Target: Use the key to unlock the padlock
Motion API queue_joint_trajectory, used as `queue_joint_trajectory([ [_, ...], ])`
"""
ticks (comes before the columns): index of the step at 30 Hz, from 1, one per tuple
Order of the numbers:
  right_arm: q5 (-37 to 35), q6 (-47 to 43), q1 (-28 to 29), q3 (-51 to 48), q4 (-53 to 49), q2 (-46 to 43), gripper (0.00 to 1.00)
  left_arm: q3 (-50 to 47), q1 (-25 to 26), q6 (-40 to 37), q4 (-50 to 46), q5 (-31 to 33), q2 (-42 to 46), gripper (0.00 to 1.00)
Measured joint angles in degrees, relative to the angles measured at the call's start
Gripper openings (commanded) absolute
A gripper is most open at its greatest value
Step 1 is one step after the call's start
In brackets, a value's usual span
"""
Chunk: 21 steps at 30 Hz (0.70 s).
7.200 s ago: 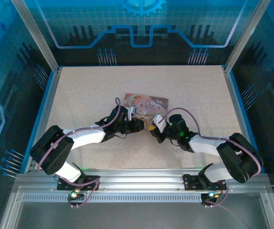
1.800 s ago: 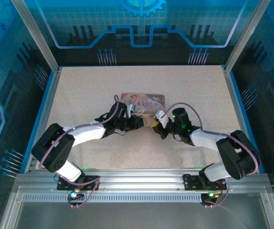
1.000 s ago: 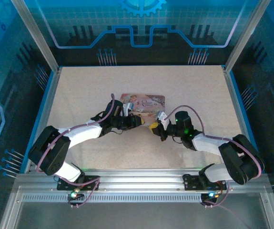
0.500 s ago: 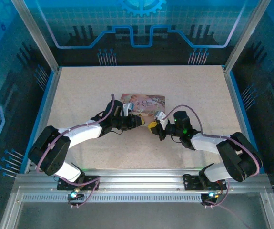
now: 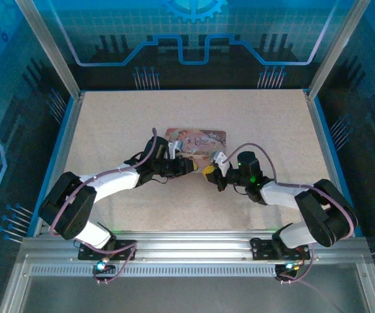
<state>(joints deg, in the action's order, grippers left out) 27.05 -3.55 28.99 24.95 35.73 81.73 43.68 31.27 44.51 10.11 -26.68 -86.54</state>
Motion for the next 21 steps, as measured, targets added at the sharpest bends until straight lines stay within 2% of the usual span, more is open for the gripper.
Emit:
queue_joint_trajectory([
  [21, 0.2, 0.7, 0.3, 0.2, 2.0, 0.6, 0.0, 0.0, 0.0, 0.1, 0.0, 0.0, 0.0, 0.23],
])
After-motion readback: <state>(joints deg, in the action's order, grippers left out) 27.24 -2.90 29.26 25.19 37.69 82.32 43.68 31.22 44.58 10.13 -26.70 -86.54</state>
